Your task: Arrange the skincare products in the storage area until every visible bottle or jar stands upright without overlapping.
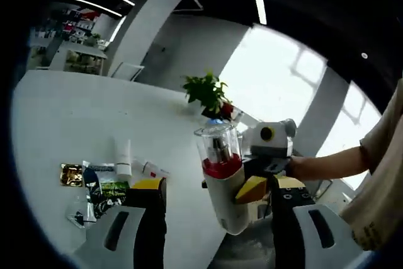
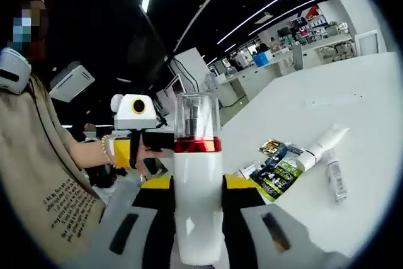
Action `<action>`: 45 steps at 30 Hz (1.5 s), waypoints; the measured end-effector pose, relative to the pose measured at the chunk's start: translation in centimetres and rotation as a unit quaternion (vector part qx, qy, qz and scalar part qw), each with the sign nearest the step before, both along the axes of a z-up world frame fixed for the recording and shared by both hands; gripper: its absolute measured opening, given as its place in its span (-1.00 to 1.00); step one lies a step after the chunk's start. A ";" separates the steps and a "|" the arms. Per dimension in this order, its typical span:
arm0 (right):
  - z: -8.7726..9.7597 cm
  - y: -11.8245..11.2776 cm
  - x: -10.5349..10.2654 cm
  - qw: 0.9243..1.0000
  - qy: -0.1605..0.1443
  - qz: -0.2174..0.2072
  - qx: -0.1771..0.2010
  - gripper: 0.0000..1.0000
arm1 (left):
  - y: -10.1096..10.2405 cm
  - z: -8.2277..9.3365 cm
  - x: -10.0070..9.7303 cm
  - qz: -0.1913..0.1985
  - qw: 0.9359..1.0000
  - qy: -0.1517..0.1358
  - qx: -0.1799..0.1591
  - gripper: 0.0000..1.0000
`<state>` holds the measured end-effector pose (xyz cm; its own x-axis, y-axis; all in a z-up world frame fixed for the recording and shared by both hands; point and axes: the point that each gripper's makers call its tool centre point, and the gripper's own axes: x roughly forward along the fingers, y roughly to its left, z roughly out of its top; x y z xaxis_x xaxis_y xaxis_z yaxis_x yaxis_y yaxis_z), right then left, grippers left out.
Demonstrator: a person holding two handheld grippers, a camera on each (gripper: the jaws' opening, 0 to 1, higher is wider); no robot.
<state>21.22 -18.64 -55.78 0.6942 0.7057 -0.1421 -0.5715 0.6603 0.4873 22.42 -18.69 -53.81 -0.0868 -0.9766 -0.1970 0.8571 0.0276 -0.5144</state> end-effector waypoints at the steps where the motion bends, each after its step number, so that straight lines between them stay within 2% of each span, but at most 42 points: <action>1: 0.4 0.1 -0.3 1.000 -0.004 0.002 0.013 -0.47 | -0.5 -0.1 -0.4 -0.014 1.000 0.003 0.002 0.29; 5: 1.3 0.0 -1.3 0.999 -0.017 0.007 0.037 -0.47 | -1.7 0.5 -1.4 -0.041 0.999 0.024 -0.015 0.22; 8: 1.6 -0.2 -1.8 0.999 -0.020 0.012 0.047 -0.46 | -2.5 1.0 -1.9 -0.056 0.998 0.031 -0.022 0.07; 11: 1.6 -0.6 -2.2 0.998 -0.023 0.019 0.051 -0.46 | -3.3 0.9 -2.8 -0.083 0.996 0.022 -0.016 -0.20; 14: 1.5 -0.9 -2.4 0.998 -0.026 0.025 0.057 -0.46 | -4.2 0.9 -3.4 -0.093 0.995 0.030 -0.018 -0.21; 16: 1.4 -1.1 -2.6 0.998 -0.028 0.029 0.056 -0.46 | -4.7 0.9 -3.9 -0.108 0.994 0.029 -0.017 -0.28; 18: 1.2 -1.4 -2.7 0.998 -0.031 0.034 0.054 -0.46 | -5.3 0.8 -4.3 -0.120 0.992 0.023 -0.017 -0.44; 19: 1.0 -1.7 -2.8 0.998 -0.032 0.036 0.052 -0.46 | -5.7 0.6 -4.7 -0.122 0.992 0.023 -0.008 -0.44; 20: 0.7 -2.0 -2.8 0.998 -0.033 0.033 0.046 -0.46 | -6.0 0.5 -4.8 -0.126 0.992 0.011 -0.004 -0.44; 21: 0.2 -2.5 -2.7 0.999 -0.034 0.032 0.028 -0.45 | -6.3 -0.1 -4.7 -0.128 0.992 -0.011 0.013 -0.44; 23: -1.2 -3.6 -2.6 0.999 -0.034 0.028 -0.014 -0.45 | -6.9 -1.0 -4.6 -0.125 0.990 -0.034 0.048 -0.43; 24: -1.8 -3.9 -2.6 0.999 -0.031 0.031 -0.030 -0.45 | -7.4 -1.6 -4.6 -0.127 0.987 -0.071 0.068 -0.42; 28: -3.7 -5.3 -2.3 0.996 -0.031 0.032 -0.084 -0.43 | -9.4 -3.1 -4.8 -0.128 0.976 -0.148 0.100 -0.43; 29: -4.4 -5.8 -2.2 0.993 -0.027 0.033 -0.107 -0.43 | -9.7 -3.4 -4.9 -0.128 0.974 -0.156 0.106 -0.43; 32: -5.6 -6.9 -1.7 0.990 -0.029 0.031 -0.138 -0.43 | -10.9 -4.4 -4.6 -0.122 0.970 -0.178 0.114 -0.44; 34: -6.3 -7.7 -1.4 0.985 -0.029 0.031 -0.168 -0.43 | -11.6 -5.0 -4.4 -0.115 0.970 -0.182 0.116 -0.44; 36: -7.3 -8.7 -0.9 0.979 -0.033 0.028 -0.201 -0.43 | -12.1 -5.7 -3.9 -0.110 0.969 -0.187 0.117 -0.44; 40: -9.0 -10.1 -0.4 0.963 -0.045 0.042 -0.261 -0.43 | -13.3 -7.1 -3.4 -0.104 0.964 -0.210 0.129 -0.45; 43: -9.5 -10.7 -0.2 0.963 -0.051 0.047 -0.261 -0.43 | -13.9 -7.6 -3.0 -0.090 0.962 -0.218 0.138 -0.45; 45: -10.0 -11.2 0.1 0.959 -0.056 0.058 -0.271 -0.43 | -14.2 -8.2 -2.7 -0.077 0.960 -0.225 0.150 -0.45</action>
<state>21.27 -29.80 -65.82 0.6474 0.6225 -0.4397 -0.6853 0.7279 0.0216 19.74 -32.86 -61.97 -0.0651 -0.8530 -0.5178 0.9965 -0.0280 -0.0793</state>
